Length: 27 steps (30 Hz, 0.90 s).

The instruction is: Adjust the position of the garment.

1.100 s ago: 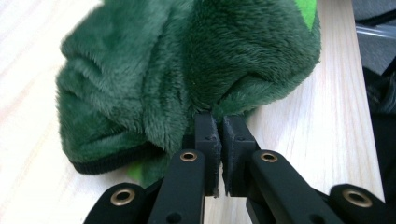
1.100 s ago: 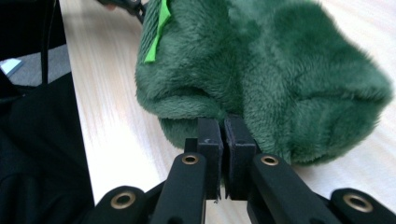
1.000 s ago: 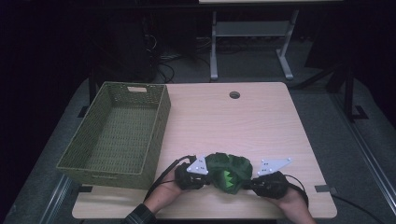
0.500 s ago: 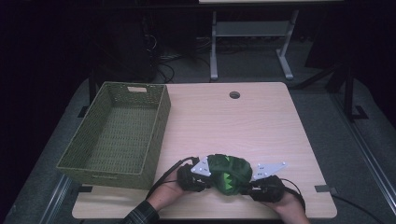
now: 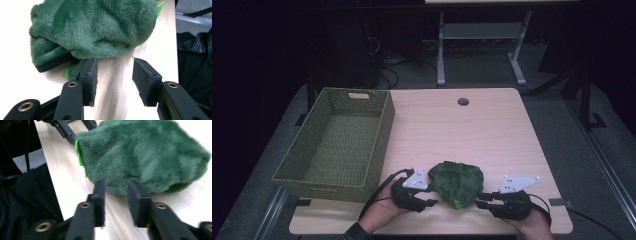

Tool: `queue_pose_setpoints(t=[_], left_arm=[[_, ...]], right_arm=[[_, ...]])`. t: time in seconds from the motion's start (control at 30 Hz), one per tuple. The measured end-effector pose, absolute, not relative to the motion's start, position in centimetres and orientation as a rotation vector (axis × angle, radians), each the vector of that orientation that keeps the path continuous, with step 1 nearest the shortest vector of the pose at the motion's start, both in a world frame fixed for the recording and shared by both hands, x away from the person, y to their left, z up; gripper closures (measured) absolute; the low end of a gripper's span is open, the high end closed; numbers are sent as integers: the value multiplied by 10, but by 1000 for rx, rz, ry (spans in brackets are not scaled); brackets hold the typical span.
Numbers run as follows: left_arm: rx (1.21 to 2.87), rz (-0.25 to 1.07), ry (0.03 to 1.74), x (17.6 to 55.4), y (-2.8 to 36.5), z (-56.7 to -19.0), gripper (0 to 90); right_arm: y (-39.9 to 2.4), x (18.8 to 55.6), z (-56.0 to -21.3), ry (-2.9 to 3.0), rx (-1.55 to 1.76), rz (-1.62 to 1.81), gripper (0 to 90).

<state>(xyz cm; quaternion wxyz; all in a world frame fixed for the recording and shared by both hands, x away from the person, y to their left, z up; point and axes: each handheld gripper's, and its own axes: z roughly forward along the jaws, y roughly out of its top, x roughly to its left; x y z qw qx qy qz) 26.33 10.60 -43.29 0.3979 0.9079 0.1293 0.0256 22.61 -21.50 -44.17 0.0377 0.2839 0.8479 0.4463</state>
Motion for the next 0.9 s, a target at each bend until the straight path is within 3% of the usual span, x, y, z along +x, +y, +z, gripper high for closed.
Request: queue_pose_setpoints(t=[0.17,0.27,0.6,0.9], left_arm=[[2272,47,340,267,101,-426,783],[2259,28,336,266,96,-424,870],[2281,-49,279,253,79,-427,896],[2285,-137,244,243,60,-439,895]], right_arm=[[-211,237,-434,2579,857,1355,873],[-209,245,-427,2563,843,1336,893],[-207,291,-415,2517,885,1300,899],[-192,332,-428,2533,958,1285,899]])
